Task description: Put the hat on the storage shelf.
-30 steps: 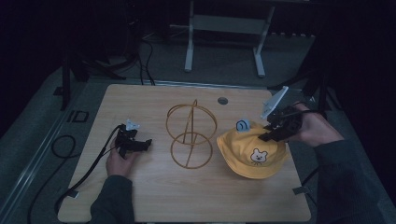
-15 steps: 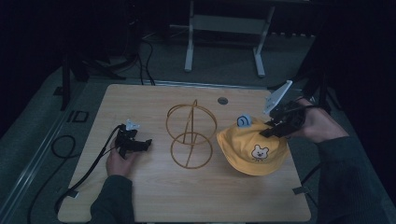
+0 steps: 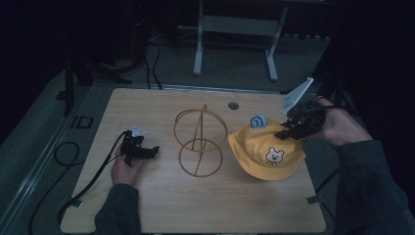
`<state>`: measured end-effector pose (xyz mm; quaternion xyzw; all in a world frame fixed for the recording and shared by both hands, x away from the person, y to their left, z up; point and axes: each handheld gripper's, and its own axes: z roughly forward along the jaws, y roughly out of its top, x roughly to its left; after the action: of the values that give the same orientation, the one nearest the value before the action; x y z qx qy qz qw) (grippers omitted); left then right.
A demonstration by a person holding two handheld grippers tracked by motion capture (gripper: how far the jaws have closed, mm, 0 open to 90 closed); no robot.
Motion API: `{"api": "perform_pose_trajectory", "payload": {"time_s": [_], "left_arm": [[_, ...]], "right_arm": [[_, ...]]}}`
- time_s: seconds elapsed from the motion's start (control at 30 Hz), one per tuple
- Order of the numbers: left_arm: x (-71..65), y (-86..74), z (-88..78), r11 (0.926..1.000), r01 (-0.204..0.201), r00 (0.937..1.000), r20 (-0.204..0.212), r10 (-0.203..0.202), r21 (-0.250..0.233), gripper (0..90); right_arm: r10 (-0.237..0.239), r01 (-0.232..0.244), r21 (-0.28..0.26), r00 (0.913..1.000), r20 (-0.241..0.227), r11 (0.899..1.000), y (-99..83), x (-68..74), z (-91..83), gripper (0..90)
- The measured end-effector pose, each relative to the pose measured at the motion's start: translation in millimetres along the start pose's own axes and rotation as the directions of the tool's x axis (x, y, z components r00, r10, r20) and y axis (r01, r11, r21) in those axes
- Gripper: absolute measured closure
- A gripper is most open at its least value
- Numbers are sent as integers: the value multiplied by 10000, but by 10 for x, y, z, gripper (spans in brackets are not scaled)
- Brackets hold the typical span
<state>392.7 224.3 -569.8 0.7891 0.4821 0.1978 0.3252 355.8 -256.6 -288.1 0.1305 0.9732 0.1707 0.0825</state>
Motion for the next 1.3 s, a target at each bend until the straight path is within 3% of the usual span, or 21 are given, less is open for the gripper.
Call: {"api": "perform_pose_trajectory", "payload": {"time_s": [1.3], "left_arm": [[0,0,2,10000,8,10000,-12,-8,-34,123]], "right_arm": [[-144,177,-692,9988,467,9974,93,-27,-350,746]]}}
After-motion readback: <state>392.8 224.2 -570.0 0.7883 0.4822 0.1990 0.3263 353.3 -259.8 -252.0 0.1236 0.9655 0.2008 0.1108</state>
